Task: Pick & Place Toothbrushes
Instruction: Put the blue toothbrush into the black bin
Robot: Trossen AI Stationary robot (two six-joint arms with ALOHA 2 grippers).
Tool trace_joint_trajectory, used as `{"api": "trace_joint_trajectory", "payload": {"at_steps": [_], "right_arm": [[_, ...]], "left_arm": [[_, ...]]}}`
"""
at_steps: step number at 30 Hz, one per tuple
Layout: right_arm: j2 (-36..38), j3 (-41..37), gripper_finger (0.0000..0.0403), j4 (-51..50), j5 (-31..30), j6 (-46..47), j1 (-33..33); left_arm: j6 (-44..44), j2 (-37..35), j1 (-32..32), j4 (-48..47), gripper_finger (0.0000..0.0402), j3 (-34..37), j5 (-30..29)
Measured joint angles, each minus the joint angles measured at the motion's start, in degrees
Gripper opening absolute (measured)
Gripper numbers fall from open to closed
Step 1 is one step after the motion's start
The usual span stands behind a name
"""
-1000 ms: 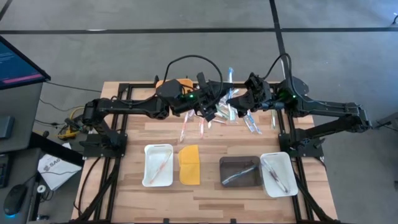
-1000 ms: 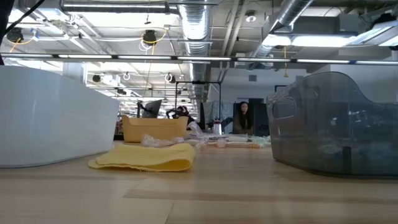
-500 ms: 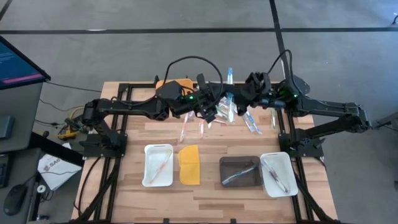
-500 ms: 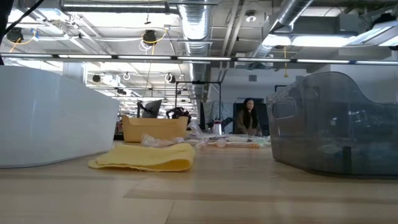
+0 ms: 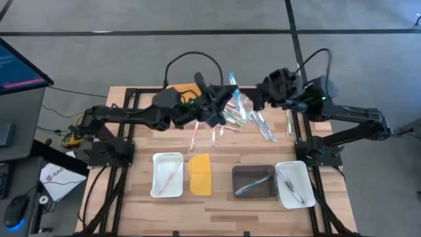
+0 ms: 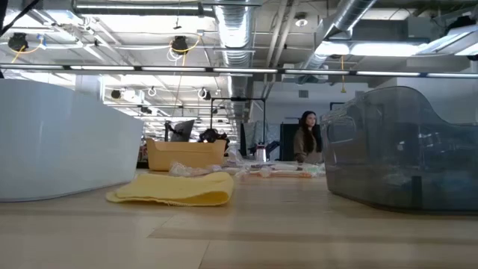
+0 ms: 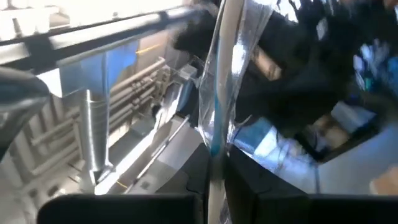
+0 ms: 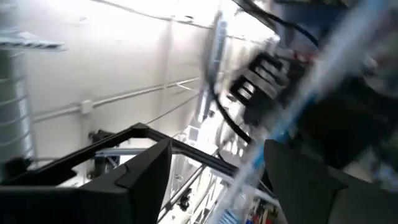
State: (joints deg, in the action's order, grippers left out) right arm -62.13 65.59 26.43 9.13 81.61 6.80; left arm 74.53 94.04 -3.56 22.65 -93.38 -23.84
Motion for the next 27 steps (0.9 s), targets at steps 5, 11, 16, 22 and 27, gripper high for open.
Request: {"api": "trace_joint_trajectory", "payload": {"at_steps": [5,11,16,22,27], "right_arm": [[0.0,2.1,0.0255,3.6,-0.1,-7.5,1.8],[0.0,4.6,0.0255,4.4,-0.1,-14.5,2.8],[0.0,5.3,0.0255,4.1,-0.1,-18.9,2.8],[0.0,5.3,0.0255,3.8,0.1,-25.0,2.6],[0.0,5.3,0.0255,0.6,4.0,-25.2,2.5]], "left_arm": [[-9.7,-3.1,-2.8,0.8,0.0020,0.0,-1.9],[-35.0,-7.3,-2.5,1.0,0.0020,0.0,-3.7],[-55.6,-9.6,-1.8,0.8,0.0020,0.0,-2.2],[-72.8,-9.7,-1.8,-0.5,0.0020,-0.1,3.4],[-86.6,-9.7,-0.6,-2.7,0.0020,1.8,9.4]]}}
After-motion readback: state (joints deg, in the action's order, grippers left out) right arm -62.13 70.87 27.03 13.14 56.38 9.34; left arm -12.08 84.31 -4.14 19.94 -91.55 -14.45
